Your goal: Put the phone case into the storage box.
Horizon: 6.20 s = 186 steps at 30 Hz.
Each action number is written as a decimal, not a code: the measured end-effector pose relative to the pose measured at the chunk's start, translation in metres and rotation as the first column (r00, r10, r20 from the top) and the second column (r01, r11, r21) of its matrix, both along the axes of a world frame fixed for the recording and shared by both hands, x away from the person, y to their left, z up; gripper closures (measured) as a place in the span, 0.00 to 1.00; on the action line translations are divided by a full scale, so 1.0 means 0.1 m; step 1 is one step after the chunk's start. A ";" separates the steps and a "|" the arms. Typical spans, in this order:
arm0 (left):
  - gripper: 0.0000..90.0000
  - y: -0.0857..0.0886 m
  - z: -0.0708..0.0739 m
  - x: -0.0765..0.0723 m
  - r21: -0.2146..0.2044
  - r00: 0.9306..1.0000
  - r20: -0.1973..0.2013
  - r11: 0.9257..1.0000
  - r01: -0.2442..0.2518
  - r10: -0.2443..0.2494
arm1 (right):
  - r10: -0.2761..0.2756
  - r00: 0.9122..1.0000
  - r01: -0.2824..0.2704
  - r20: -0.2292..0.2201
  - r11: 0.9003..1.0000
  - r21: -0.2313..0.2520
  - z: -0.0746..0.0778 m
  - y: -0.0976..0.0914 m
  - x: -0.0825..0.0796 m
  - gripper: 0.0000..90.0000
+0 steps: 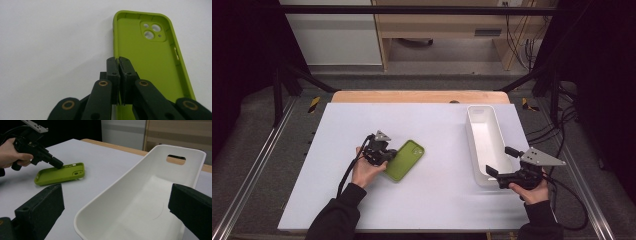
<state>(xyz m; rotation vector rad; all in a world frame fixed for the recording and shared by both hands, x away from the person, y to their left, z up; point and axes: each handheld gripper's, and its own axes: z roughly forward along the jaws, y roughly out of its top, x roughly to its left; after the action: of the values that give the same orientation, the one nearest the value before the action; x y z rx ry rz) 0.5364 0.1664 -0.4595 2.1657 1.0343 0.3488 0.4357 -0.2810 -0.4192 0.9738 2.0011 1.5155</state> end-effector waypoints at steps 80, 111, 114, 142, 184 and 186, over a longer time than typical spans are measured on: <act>0.98 -0.33 0.64 -0.72 -0.050 0.954 0.222 0.975 0.215 -0.199 | 0.083 0.996 -0.084 -0.025 0.996 -0.036 0.15 0.37 -0.03 0.01; 0.98 -0.64 0.58 -0.93 0.036 0.917 0.230 0.945 0.326 -0.325 | 0.152 0.987 -0.155 -0.056 0.986 -0.057 0.20 0.68 -0.02 0.01; 0.98 -0.67 0.58 -0.95 0.041 0.914 0.229 0.942 0.334 -0.334 | 0.155 0.986 -0.159 -0.065 0.986 -0.058 0.20 0.69 -0.02 0.01; 0.98 -0.79 0.61 -1.08 0.088 0.886 0.260 0.923 0.373 -0.383 | 0.191 0.969 -0.205 -0.159 0.975 -0.080 0.18 0.92 0.08 0.08; 0.98 -0.84 0.67 -1.17 0.104 0.863 0.291 0.911 0.399 -0.412 | 0.301 0.885 -0.329 -0.356 0.944 -0.019 0.15 1.00 0.20 0.60; 0.98 -0.84 0.67 -1.17 0.101 0.863 0.292 0.911 0.400 -0.412 | 0.302 0.882 -0.330 -0.361 0.944 -0.015 0.16 0.99 0.20 0.62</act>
<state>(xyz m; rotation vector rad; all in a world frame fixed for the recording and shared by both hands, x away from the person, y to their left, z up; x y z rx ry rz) 0.4191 0.0827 -0.3928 2.2044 0.3836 0.4869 0.4555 -0.1819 -0.4035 0.9799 2.5624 1.4909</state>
